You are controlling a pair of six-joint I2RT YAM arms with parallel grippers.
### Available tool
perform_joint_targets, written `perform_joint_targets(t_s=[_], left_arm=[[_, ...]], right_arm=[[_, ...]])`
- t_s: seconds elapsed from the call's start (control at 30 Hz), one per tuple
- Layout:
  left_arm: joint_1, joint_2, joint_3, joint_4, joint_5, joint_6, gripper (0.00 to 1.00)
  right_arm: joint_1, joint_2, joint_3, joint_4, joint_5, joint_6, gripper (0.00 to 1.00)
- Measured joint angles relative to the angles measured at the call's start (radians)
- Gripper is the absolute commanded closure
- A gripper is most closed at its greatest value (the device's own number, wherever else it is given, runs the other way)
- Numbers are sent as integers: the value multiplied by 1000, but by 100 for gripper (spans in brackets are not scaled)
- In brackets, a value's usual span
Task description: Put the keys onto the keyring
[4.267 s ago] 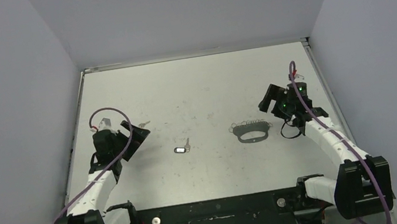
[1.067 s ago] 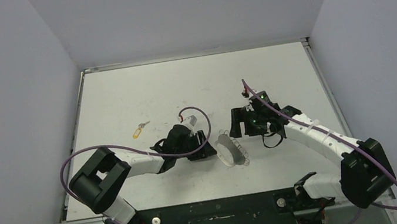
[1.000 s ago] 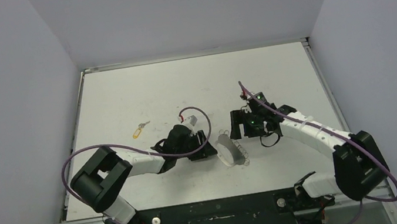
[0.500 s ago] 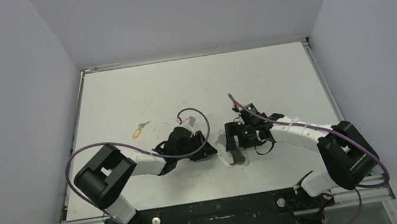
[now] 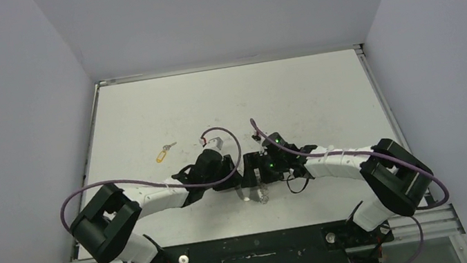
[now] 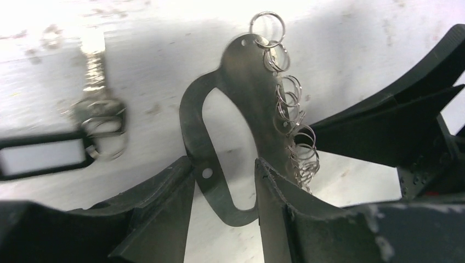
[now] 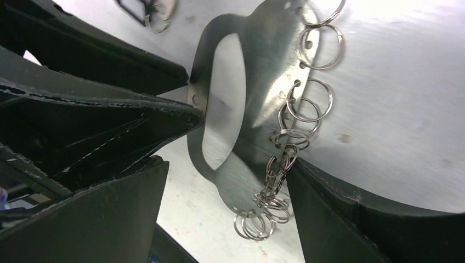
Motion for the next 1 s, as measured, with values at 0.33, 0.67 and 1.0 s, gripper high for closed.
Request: perform_joint_targets(t_s=[0.33,0.67,1.0], left_arm=[[-11,-185,-16,-226,-128,111,49],[-23,-311,-126,-195,-128,142,50],[-59,-273,-112,-182,-111,193,51]], right_arm=[[58,16,14,19,-13,25,15],[32,-70,10,-96,49,-36,21],[10,-80,-37,-106,50,-42,39]])
